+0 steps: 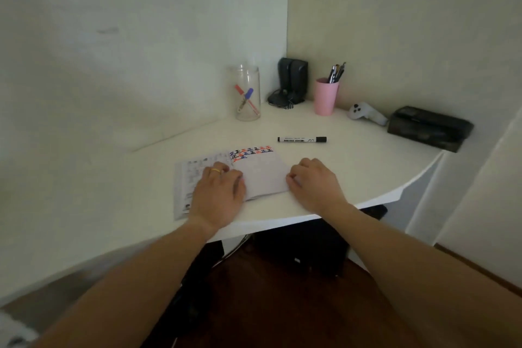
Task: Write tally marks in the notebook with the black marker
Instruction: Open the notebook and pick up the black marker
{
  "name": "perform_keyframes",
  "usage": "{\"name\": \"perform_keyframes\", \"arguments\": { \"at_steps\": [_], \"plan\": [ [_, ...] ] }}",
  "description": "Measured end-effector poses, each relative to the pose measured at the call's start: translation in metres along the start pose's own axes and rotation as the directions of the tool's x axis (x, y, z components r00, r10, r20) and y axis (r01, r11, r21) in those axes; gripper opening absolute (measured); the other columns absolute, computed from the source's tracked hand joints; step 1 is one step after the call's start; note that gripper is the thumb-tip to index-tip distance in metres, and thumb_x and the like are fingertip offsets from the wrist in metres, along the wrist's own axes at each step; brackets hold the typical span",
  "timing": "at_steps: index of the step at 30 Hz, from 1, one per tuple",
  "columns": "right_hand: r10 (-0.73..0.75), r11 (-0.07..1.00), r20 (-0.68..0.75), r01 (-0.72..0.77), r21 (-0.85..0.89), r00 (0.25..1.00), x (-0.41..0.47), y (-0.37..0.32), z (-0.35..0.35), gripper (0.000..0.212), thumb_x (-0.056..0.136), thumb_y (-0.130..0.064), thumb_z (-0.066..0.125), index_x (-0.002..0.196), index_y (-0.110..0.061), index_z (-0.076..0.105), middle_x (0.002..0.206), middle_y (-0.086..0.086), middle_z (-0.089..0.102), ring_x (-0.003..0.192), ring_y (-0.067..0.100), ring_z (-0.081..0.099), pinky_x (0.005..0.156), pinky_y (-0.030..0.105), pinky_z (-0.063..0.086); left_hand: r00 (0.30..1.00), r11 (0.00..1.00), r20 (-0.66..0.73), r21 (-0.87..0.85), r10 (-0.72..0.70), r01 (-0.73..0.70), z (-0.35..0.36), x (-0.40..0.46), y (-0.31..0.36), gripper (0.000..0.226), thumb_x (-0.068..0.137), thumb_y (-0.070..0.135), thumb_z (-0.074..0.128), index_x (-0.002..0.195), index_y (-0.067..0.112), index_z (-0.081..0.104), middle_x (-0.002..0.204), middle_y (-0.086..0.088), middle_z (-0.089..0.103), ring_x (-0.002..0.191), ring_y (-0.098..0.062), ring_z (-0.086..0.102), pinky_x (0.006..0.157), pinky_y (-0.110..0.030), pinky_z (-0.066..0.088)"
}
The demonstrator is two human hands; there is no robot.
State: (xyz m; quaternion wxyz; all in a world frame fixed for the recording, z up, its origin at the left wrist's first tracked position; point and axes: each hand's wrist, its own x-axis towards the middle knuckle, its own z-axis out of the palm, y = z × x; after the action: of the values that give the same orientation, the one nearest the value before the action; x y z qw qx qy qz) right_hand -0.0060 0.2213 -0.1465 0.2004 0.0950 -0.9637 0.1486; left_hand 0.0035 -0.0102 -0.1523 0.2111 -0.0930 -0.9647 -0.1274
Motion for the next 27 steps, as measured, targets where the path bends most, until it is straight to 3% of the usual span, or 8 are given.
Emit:
{"name": "perform_keyframes", "arguments": {
  "at_steps": [3, 5, 7, 12, 17, 21, 24, 27],
  "plan": [
    [-0.004, 0.997, 0.078, 0.010, -0.075, 0.997, -0.003, -0.012, -0.003, 0.032, 0.099, -0.034, 0.042, 0.107, -0.012, 0.064, 0.104, 0.007, 0.062, 0.100, 0.031, 0.057, 0.080, 0.041, 0.051, 0.997, 1.000, 0.076, -0.004, 0.027, -0.027, -0.007, -0.006, 0.006, 0.051, 0.095, 0.049, 0.032, 0.119, 0.023, 0.069, 0.137, -0.015, 0.059, 0.126, -0.039, 0.053, 0.102, -0.046, 0.048],
    [-0.026, 0.993, 0.145, 0.043, -0.114, 0.989, -0.003, -0.012, 0.002, 0.047, 0.096, -0.041, 0.028, 0.112, -0.009, 0.058, 0.110, 0.010, 0.060, 0.102, 0.038, 0.055, 0.084, 0.046, 0.049, 0.979, 1.000, 0.202, 0.012, 0.019, -0.022, -0.009, -0.006, 0.006, 0.050, 0.098, 0.058, 0.033, 0.140, 0.039, 0.052, 0.159, -0.009, 0.040, 0.148, -0.033, 0.030, 0.120, -0.052, 0.025],
    [-0.024, 0.989, 0.175, 0.049, -0.142, 0.984, -0.002, -0.010, 0.005, 0.058, 0.090, -0.047, 0.020, 0.115, -0.009, 0.056, 0.114, 0.011, 0.058, 0.102, 0.038, 0.051, 0.086, 0.046, 0.048, 0.955, 1.000, 0.295, 0.026, 0.007, -0.015, -0.011, -0.005, 0.003, 0.057, 0.096, 0.069, 0.027, 0.148, 0.048, 0.034, 0.168, -0.003, 0.022, 0.156, -0.029, 0.011, 0.123, -0.059, 0.009],
    [-0.015, 0.988, 0.308, 0.062, -0.141, 0.951, 0.038, -0.012, -0.013, 0.039, 0.095, -0.045, 0.041, 0.121, -0.018, 0.055, 0.126, 0.008, 0.053, 0.117, 0.030, 0.048, 0.096, 0.042, 0.042, 0.953, 0.998, 0.304, 0.063, -0.017, -0.002, -0.009, -0.004, 0.002, 0.067, 0.086, 0.081, 0.018, 0.148, 0.055, 0.024, 0.171, 0.000, 0.011, 0.157, -0.029, 0.002, 0.122, -0.064, 0.004],
    [-0.003, 0.969, 0.134, 0.035, -0.243, 0.991, 0.113, 0.022, 0.014, 0.055, 0.098, -0.019, 0.047, 0.152, -0.016, 0.036, 0.151, 0.013, 0.045, 0.133, 0.034, 0.044, 0.106, 0.043, 0.040, 0.984, 0.998, 0.175, 0.060, 0.021, -0.032, 0.009, -0.001, -0.005, 0.067, 0.085, 0.084, 0.013, 0.144, 0.058, 0.031, 0.170, 0.001, 0.018, 0.157, -0.028, 0.008, 0.122, -0.064, 0.008],
    [0.074, 0.941, 0.128, -0.027, -0.337, 0.989, 0.134, 0.038, 0.040, 0.045, 0.097, -0.012, 0.042, 0.141, -0.013, 0.050, 0.133, 0.013, 0.056, 0.117, 0.034, 0.054, 0.098, 0.042, 0.045, 0.982, 0.999, 0.188, 0.039, 0.003, -0.010, 0.011, 0.003, -0.007, 0.062, 0.086, 0.084, 0.021, 0.142, 0.059, 0.030, 0.169, 0.006, 0.017, 0.157, -0.025, 0.006, 0.123, -0.061, 0.006],
    [-0.001, 0.983, -0.010, -0.001, -0.183, 1.000, 0.137, 0.025, 0.044, 0.028, 0.097, -0.012, 0.051, 0.121, -0.012, 0.065, 0.117, 0.011, 0.060, 0.102, 0.032, 0.059, 0.083, 0.042, 0.050, 0.981, 1.000, 0.193, 0.015, -0.017, 0.014, 0.006, 0.007, -0.006, 0.061, 0.085, 0.084, 0.023, 0.139, 0.058, 0.031, 0.167, 0.009, 0.019, 0.156, -0.021, 0.007, 0.123, -0.059, 0.008],
    [-0.096, 0.981, -0.166, 0.122, 0.153, 0.981, 0.123, -0.011, 0.038, 0.024, 0.100, -0.022, 0.054, 0.119, -0.013, 0.066, 0.106, 0.010, 0.060, 0.081, 0.029, 0.063, 0.069, 0.040, 0.053, 0.983, 1.000, 0.181, 0.013, -0.021, 0.019, 0.003, 0.009, -0.002, 0.060, 0.084, 0.084, 0.027, 0.136, 0.056, 0.037, 0.165, 0.009, 0.025, 0.154, -0.020, 0.014, 0.123, -0.058, 0.013]
  ]
}}
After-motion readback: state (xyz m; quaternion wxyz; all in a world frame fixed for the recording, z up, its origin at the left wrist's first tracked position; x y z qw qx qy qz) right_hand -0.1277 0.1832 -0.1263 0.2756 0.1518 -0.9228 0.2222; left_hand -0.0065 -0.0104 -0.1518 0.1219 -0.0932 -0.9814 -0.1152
